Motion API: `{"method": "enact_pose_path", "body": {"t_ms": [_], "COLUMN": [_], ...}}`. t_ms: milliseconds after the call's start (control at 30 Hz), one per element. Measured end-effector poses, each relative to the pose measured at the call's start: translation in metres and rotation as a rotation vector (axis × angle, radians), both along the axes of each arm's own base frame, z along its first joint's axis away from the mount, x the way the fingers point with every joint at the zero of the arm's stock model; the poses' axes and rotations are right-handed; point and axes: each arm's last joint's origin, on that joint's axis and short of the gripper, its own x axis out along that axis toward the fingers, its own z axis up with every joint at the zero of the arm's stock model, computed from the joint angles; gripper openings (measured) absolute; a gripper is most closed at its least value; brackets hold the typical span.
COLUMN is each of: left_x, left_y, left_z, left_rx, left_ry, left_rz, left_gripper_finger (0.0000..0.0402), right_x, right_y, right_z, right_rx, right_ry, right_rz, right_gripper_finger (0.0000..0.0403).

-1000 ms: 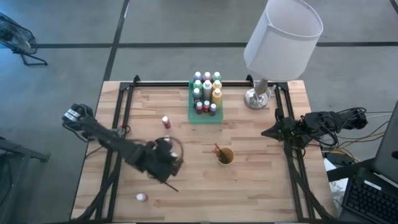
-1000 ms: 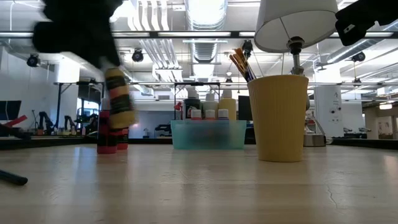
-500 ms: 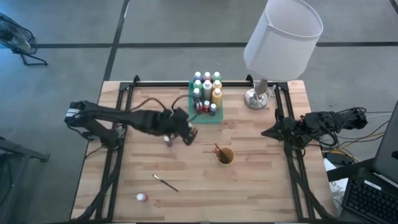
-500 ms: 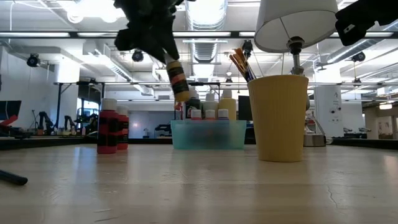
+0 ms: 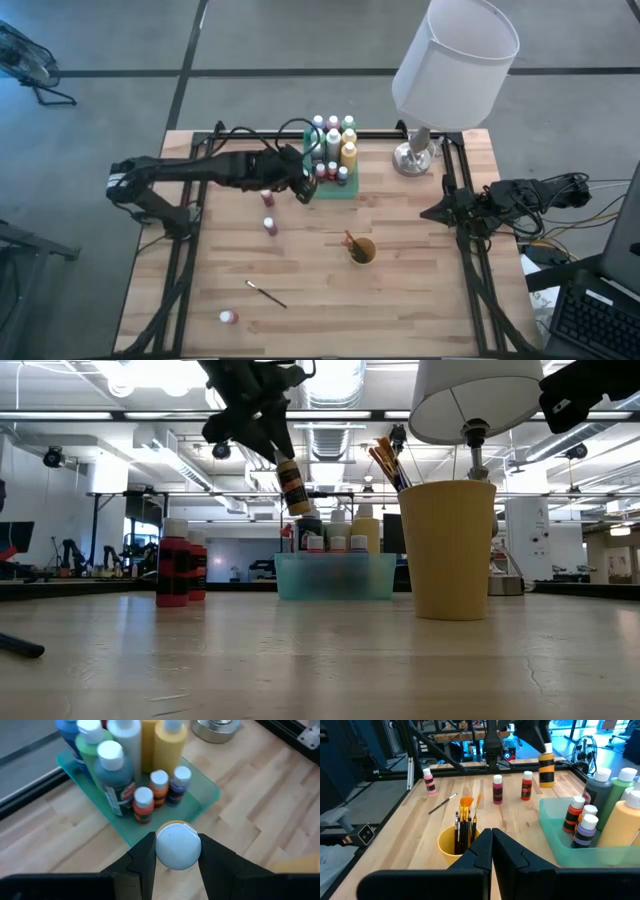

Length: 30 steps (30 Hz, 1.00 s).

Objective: Pick & Place Paint Supplies
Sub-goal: Put the dark yellow paint bottle into the green bin

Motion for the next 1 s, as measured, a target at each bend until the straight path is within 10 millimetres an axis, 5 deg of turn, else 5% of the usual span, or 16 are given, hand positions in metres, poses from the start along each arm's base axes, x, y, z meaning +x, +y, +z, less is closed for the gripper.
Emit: {"method": "enact_pose_path", "body": {"t_ms": [1000], "left_x": [0.018], "left_y": [0.054], "left_z": [-0.038], "left_rx": [0.006], "left_ry": [0.121], "left_rz": [0.119], "left_gripper_finger": [0.0127], "right_x": [0.000], "right_y": [0.000], "right_z": [0.000], "right_rx": [0.000], "right_ry": [0.000], "right_rz": [0.000], "right_gripper_finger": [0.0008]}}
